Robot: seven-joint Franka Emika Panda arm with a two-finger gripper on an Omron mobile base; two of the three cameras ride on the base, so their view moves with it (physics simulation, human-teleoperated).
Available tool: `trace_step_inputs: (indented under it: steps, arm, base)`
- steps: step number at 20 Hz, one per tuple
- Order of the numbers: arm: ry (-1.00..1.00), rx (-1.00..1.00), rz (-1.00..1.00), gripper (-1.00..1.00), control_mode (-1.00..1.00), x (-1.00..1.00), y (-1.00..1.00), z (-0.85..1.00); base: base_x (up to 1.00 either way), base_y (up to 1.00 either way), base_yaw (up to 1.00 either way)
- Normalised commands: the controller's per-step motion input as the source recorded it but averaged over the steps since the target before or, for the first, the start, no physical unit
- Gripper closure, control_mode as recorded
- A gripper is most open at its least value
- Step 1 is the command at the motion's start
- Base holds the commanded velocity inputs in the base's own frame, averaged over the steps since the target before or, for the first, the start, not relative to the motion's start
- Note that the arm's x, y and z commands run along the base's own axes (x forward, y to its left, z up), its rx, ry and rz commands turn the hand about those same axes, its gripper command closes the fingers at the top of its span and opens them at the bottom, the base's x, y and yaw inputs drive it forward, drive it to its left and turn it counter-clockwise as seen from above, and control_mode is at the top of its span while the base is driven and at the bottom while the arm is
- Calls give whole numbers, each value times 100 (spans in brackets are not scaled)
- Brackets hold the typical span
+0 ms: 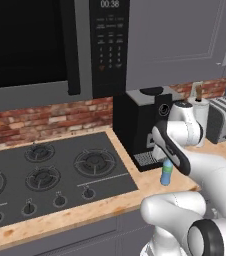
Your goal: Place the drinks on the dining counter in a tight cluster.
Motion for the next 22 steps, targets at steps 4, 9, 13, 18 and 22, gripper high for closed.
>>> trace_step_inputs:
  steps: [4,9,13,18,22]
  arm:
    - [1,0,0,-100,-100,13,-2,0]
    - [2,0,0,-100,-100,14,0,0]
    - [4,0,0,-100,-100,3,0,-6]
    - [3,0,0,-100,-100,0,0,-16]
    - [1,0,0,-100,-100,-11,0,-12]
  base:
    - [0,0,0]
    - [0,0,0]
    - [0,0,0]
    - [0,0,0]
    - [0,0,0]
